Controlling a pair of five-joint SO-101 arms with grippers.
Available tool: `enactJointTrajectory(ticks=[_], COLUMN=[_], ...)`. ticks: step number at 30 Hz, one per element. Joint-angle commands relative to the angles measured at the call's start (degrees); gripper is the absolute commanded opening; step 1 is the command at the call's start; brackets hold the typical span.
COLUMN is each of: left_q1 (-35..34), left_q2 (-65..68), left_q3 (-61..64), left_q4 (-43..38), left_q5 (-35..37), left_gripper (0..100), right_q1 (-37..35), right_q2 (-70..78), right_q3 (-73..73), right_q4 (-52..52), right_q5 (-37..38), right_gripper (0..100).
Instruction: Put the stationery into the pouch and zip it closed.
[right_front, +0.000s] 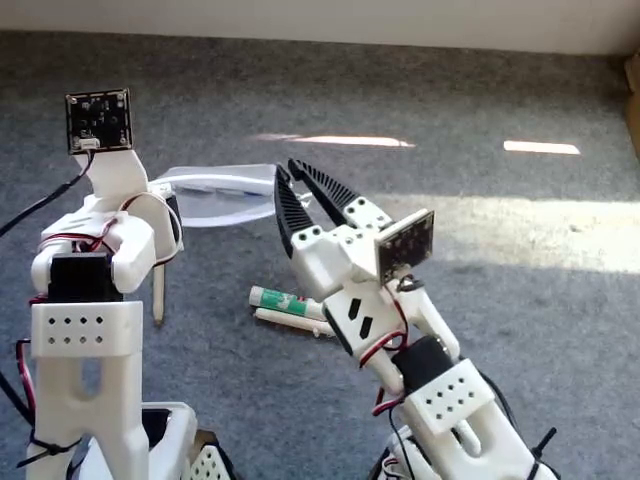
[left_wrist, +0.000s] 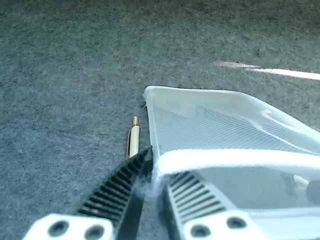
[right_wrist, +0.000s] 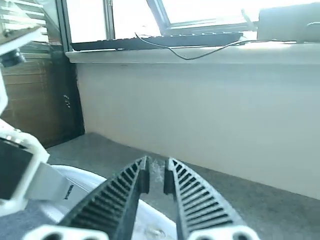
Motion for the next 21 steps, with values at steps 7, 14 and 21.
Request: enactJointTrajectory(ticks=[7,14,21], left_q1=[-5.4,-9.1,-13.7], left_q2=[-0.1,-0.1,-0.1], left_q3=[-1.3,-1.1,-1.3], left_q4=[-0.3,-0.3,-0.3], left_q5=[-0.4,-0.1,0.0], left_gripper=[1,1,1], right_q1=[3.6,2.9,-2.1], right_q2=[-5.8,2.7,12.4], right_q3=[-10.9,-21.1,-24.4], right_q4=[25.4,44.1,54.5], right_q5=[-0.6,-0.5,-0.2], right_gripper=[5.2,5.2,5.5])
